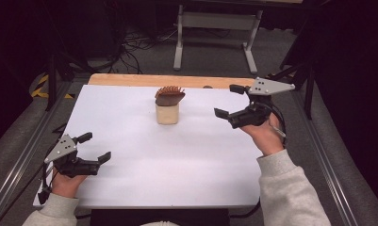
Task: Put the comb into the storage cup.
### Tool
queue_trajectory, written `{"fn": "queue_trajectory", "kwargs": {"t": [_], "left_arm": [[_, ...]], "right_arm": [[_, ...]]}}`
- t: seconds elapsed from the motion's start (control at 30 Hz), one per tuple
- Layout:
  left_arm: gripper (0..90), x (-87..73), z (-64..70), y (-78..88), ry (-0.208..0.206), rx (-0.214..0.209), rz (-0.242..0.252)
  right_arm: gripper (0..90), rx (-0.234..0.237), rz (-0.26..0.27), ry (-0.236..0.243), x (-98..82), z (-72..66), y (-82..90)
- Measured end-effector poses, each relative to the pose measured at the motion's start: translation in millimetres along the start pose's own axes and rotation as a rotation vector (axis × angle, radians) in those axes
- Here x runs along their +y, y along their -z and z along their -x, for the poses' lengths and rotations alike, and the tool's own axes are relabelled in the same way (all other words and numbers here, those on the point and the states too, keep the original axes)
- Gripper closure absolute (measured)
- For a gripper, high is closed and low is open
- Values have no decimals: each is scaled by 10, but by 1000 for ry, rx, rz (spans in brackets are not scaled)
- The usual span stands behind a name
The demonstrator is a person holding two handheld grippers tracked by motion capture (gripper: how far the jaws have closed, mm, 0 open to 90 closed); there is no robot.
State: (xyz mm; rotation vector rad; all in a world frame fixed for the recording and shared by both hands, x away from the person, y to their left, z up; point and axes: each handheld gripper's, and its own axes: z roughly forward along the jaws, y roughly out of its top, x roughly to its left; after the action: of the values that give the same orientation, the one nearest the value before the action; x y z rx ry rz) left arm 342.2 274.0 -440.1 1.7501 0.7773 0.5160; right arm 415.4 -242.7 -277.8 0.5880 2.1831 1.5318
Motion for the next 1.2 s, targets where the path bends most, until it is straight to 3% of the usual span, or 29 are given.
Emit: {"fn": "queue_trajectory", "kwargs": {"t": [0.2, 0.4, 0.63, 0.93, 1.2], "left_arm": [[5, -4, 8, -12, 0, 20, -10], [5, -8, 14, -25, -1, 10, -9], [4, -14, 14, -26, 11, -2, 2], [3, -17, 20, -17, 7, -15, 15], [2, -35, 31, -20, -4, -2, 22]], "right_arm": [[13, -16, 3, -11, -272, -57, 192], [13, -10, -11, -18, -563, -100, 288], [13, -8, -43, -22, -861, -149, 307], [13, -25, -40, -45, -1224, -197, 279], [5, -31, -29, -75, -1562, -235, 258]]}}
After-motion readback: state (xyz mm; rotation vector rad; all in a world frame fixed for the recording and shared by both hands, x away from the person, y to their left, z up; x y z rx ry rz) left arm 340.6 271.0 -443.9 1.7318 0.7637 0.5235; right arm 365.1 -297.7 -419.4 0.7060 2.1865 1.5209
